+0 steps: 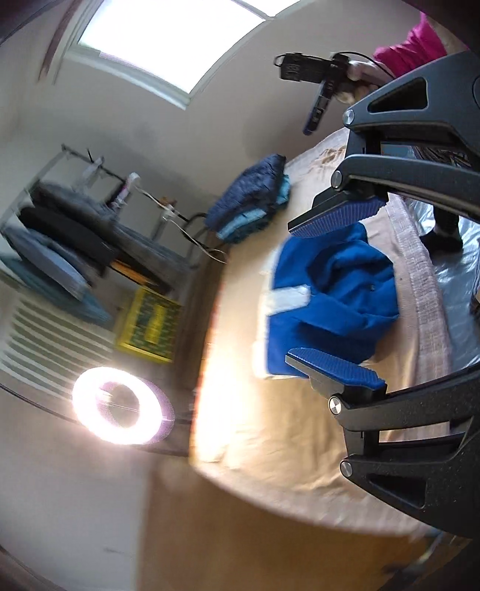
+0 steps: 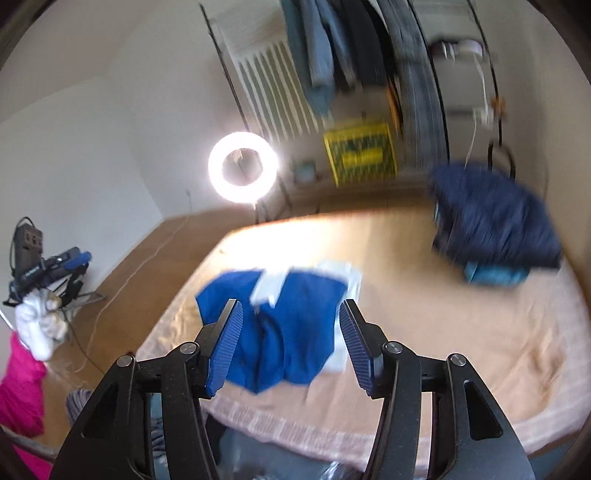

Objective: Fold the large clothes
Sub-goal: 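Grasp the blue jacket edge with both tools and fold it over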

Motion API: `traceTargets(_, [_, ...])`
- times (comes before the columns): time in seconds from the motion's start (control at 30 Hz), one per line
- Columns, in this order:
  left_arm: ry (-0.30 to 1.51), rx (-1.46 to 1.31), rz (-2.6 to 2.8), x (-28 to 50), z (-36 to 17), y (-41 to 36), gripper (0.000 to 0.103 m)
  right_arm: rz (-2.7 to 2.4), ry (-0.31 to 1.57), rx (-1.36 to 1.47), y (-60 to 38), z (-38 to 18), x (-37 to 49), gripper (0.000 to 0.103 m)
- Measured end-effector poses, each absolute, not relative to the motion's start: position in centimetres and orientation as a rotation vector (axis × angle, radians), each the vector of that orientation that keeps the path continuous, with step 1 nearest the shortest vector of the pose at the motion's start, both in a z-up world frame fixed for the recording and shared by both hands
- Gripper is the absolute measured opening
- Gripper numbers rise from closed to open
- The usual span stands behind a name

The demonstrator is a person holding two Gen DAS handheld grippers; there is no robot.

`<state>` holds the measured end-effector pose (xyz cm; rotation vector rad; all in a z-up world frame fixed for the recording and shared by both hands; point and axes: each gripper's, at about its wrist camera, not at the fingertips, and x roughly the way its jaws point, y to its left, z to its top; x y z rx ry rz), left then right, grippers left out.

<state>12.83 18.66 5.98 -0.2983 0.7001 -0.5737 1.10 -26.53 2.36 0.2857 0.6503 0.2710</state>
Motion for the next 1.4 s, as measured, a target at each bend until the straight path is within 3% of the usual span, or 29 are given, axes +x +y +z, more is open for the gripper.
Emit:
traceTargets(0.33, [0.967, -0.422, -0.511, 23.1, -9.6, 17.6, 0.064, 0.240, 0.907, 0.345, -24.9, -10.4, 8.0, 0.055])
traceTargets(0.5, [1.048, -0.480, -0.539, 26.0, -13.9, 16.9, 0.064, 0.278, 0.976, 0.437, -25.0, -14.3, 10.5, 0.055])
traceTargets(0.63, [1.068, -0.531, -0.575, 26.5, -15.2, 16.3, 0.064, 0.302, 0.946, 0.438, -25.0, -14.2, 10.9, 0.057])
traceTargets(0.67, [1.064, -0.535, -0.581, 26.4, -15.3, 16.2, 0.060, 0.314, 0.937, 0.446, -25.1, -14.0, 10.9, 0.057])
traceTargets(0.8, [1.068, -0.536, -0.628, 25.9, -15.4, 15.5, 0.026, 0.334, 0.910, 0.441, -25.0, -13.4, 10.9, 0.057])
traceTargets(1.0, [1.084, -0.517, -0.645, 25.5, -15.8, 14.6, 0.023, 0.416, 0.915, 0.436, -23.5, -14.2, 11.3, 0.055])
traceTargets(1.03, [1.090, -0.531, -0.646, 25.5, -16.0, 14.5, 0.017, 0.418, 0.915, 0.438, -23.4, -14.3, 11.5, 0.055])
traceTargets(1.07, [1.095, -0.525, -0.634, 25.4, -16.0, 14.4, 0.002, 0.425, 0.915, 0.455, -23.5, -14.4, 11.7, 0.054])
traceTargets(1.13, [1.091, -0.579, -0.650, 24.9, -15.8, 14.6, 0.001, 0.470, 0.945, 0.512, -23.8, -14.3, 12.2, 0.004])
traceTargets(1.27, [1.074, -0.696, -0.691, 22.3, -14.1, 15.9, 0.000, 0.500, 0.895, 0.604, -25.6, -12.1, 11.3, 0.002])
traceTargets(1.4, [1.116, -0.606, -0.621, 21.7, -15.5, 15.9, 0.000, 0.526, 0.840, 0.701, -28.0, -11.4, 10.3, 0.002])
